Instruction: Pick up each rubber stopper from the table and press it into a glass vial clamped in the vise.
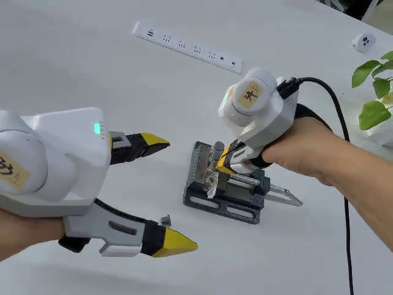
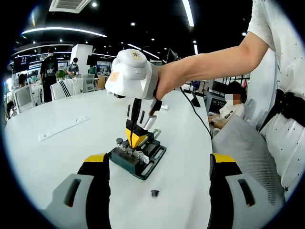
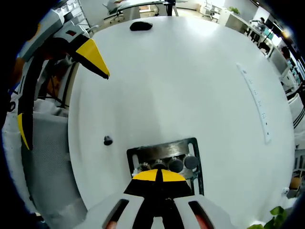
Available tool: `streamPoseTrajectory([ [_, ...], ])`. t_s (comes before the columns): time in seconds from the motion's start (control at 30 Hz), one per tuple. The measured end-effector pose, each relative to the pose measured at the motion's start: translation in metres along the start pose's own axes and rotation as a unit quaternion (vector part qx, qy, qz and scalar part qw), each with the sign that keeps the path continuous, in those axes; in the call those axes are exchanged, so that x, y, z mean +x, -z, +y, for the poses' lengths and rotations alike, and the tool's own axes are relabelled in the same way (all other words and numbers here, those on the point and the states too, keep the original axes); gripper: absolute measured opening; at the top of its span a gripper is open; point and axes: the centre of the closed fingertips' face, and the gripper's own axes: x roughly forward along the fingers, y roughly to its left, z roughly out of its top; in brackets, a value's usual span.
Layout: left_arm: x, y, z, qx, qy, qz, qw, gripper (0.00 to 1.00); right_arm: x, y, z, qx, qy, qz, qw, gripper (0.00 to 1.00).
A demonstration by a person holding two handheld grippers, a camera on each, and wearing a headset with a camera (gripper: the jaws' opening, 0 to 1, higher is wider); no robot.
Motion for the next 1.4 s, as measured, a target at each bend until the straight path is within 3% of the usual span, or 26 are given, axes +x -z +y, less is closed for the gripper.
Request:
streamPoseTrajectory([
  [0.13,-0.003,-0.001,-0.001,0.005,-0.001,0.006,1.0000,0.86,-0.001,0.000,-0.001,-0.010,0.002,-0.003,0.9999,0.00],
  [0.37,-0.010,-0.001,-0.001,0.009,-0.010,0.013,0.9998,0.86,-0.004,0.002,0.000,0.013,-0.005,-0.030,0.9994,0.00],
  [0.77,-0.013,-0.005,-0.003,0.016,-0.016,0.021,0.9995,0.85,-0.006,0.005,-0.001,0.027,0.011,-0.066,0.9974,0.00],
  [0.9,-0.012,-0.006,-0.005,0.016,-0.017,0.022,0.9995,0.85,-0.007,0.000,-0.001,0.035,0.011,-0.083,0.9959,0.00],
  [1.1,-0.011,-0.007,-0.008,0.015,-0.017,0.021,0.9995,0.85,-0.004,-0.009,0.001,0.032,0.006,-0.087,0.9957,0.00],
  [1.4,-0.013,-0.004,-0.005,0.014,-0.021,0.021,0.9995,0.85,-0.002,-0.007,0.002,0.026,0.004,-0.074,0.9969,0.00],
])
